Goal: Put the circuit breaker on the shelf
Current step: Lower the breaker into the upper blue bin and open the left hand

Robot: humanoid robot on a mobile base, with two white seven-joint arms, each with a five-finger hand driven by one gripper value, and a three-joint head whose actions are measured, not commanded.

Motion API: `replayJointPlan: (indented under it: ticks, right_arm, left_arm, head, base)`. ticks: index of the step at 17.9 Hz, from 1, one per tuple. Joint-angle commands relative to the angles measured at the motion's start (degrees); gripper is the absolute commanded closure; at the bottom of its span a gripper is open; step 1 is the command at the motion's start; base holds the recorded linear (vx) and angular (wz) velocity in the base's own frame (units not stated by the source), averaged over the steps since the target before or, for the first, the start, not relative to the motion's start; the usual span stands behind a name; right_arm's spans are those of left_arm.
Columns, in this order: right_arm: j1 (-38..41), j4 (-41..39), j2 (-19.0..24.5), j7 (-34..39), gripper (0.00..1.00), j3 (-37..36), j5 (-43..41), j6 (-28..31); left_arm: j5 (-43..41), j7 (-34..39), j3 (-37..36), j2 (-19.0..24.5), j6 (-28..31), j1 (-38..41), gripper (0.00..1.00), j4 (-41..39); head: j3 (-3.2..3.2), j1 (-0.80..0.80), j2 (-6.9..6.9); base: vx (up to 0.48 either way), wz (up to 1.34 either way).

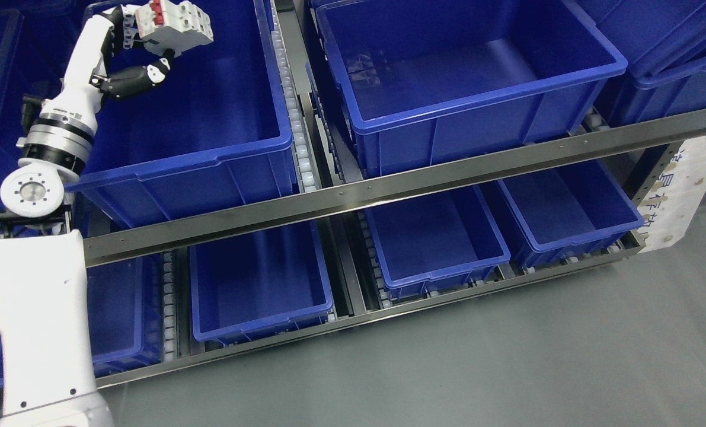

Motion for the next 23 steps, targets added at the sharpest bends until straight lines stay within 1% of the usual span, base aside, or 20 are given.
replayJointPlan:
  ticks: [1,2,5,9,11,17,18,20,22,23]
  right_arm:
    - [-0.01,0.00,-1.00,-0.12,0.00,1.14,0.01,1.75]
    - [-0.01,0.00,-1.00,-0.12,0.00,1.14,0.01,1.75]
    - [-0.01,0.00,-1.00,-0.12,0.00,1.14,0.01,1.75]
    - [-0.01,0.00,-1.00,-0.12,0.00,1.14,0.01,1.75]
    - [-0.01,0.00,-1.00,-0.03,0.00,1.14,0.01,1.75]
    - [-0.01,0.00,-1.00,-0.12,0.00,1.14,0.01,1.75]
    - [-0.01,0.00,-1.00,-0.12,0.00,1.14,0.01,1.75]
    - [-0.01,0.00,-1.00,-0.03,0.00,1.14,0.01,1.75]
    - [-0.01,0.00,-1.00,-0.12,0.00,1.14,0.01,1.75]
    - [-0.01,0.00,-1.00,-0.12,0.00,1.14,0.01,1.75]
  left_arm:
    - [-11.28,-1.53,-7.89,4.26,-0.56,-11.93,0.75,30.93]
    - [-11.37,-1.35,-7.98,4.78,-0.48,-13.86,0.75,34.01]
    - [-12.16,-1.26,-8.85,6.02,-0.48,-16.77,0.75,39.21]
    - [-12.95,-1.18,-15.69,5.32,0.05,-18.09,0.75,42.99]
    - [-12.95,-0.13,-17.90,5.05,0.05,-21.42,0.75,47.20]
    - [-12.86,1.72,-18.17,5.31,0.05,-22.49,0.74,48.28]
    - [-12.86,2.42,-18.00,5.23,0.05,-22.49,0.72,48.28]
    - [-12.86,3.30,-17.82,5.14,0.05,-22.49,0.64,48.19]
    - [-12.86,4.27,-17.82,5.05,0.05,-22.58,0.50,48.19]
    - [-12.86,4.80,-17.82,5.05,0.05,-22.67,0.45,48.11]
  head:
    - [0.00,0.00,0.00]
    - [0.00,0.00,0.00]
    - [0.00,0.00,0.00]
    - [0.00,0.00,-0.01]
    - [0.00,0.00,-0.01]
    - [0.00,0.00,-0.01]
    - [0.00,0.00,-0.01]
    - [0.00,0.00,-0.01]
    - [0.00,0.00,-0.01]
    - [0.00,0.00,-0.01]
  base:
    - [0.002,-0.06]
    - [0.002,-0.06]
    - [0.000,0.02]
    - [0.000,0.04]
    - [-0.005,-0.02]
    - [-0.001,-0.01]
    - [0.000,0.00]
    - [0.000,0.00]
    - [0.000,0.00]
    - [0.000,0.00]
